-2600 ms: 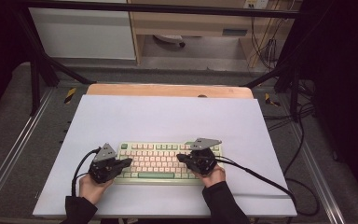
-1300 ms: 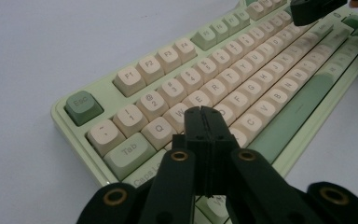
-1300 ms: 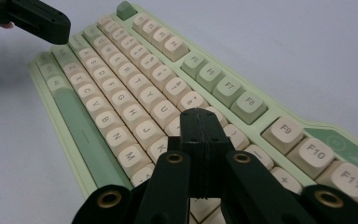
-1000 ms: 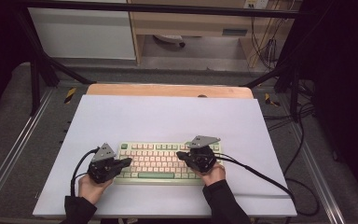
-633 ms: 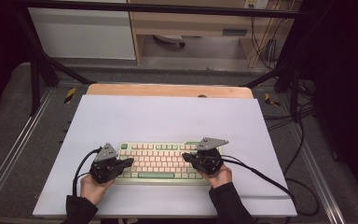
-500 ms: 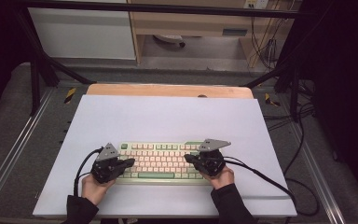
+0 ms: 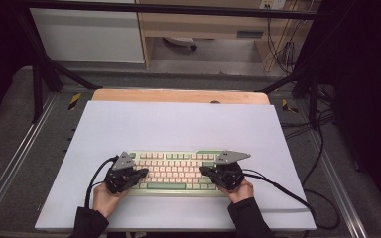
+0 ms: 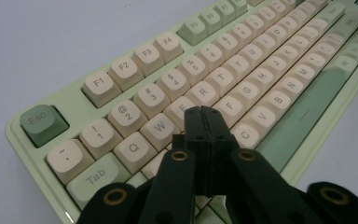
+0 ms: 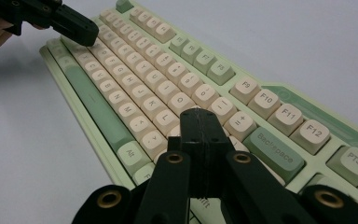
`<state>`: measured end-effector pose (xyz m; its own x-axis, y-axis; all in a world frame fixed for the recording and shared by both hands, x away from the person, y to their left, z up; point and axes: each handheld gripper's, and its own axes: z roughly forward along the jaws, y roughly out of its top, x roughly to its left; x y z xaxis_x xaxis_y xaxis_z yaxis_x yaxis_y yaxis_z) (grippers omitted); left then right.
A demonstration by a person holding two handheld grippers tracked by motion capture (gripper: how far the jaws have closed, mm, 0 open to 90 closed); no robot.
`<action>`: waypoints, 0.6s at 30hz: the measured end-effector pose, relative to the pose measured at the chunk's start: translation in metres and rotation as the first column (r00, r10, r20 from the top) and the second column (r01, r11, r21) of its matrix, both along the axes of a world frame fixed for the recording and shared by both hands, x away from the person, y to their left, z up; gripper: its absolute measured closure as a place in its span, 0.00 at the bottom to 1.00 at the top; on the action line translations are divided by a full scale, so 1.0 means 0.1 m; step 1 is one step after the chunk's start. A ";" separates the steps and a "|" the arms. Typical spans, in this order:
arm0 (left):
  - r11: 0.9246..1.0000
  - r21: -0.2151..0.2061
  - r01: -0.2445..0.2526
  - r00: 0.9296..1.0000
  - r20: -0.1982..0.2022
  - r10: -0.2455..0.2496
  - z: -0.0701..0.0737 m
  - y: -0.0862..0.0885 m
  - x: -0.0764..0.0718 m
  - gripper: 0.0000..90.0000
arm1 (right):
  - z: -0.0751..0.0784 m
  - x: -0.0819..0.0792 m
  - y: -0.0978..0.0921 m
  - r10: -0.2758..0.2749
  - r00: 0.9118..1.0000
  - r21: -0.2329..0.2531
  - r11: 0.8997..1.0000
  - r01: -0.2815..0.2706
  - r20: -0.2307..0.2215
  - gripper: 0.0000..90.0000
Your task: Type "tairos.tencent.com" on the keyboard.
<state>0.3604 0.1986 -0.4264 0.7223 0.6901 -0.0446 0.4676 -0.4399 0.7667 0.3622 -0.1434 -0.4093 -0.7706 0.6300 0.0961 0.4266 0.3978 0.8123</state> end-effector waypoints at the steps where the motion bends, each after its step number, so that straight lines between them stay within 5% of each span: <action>1: 1.000 0.003 -0.002 1.000 -0.001 0.002 -0.01 0.00 0.00 1.00 | 0.00 0.00 0.00 0.001 1.000 -0.001 1.000 -0.001 0.003 1.00; 18: 1.000 0.011 0.002 1.000 -0.014 -0.002 -0.03 -0.01 0.02 1.00 | -0.03 -0.02 -0.01 0.005 1.000 -0.007 1.000 -0.005 -0.002 1.00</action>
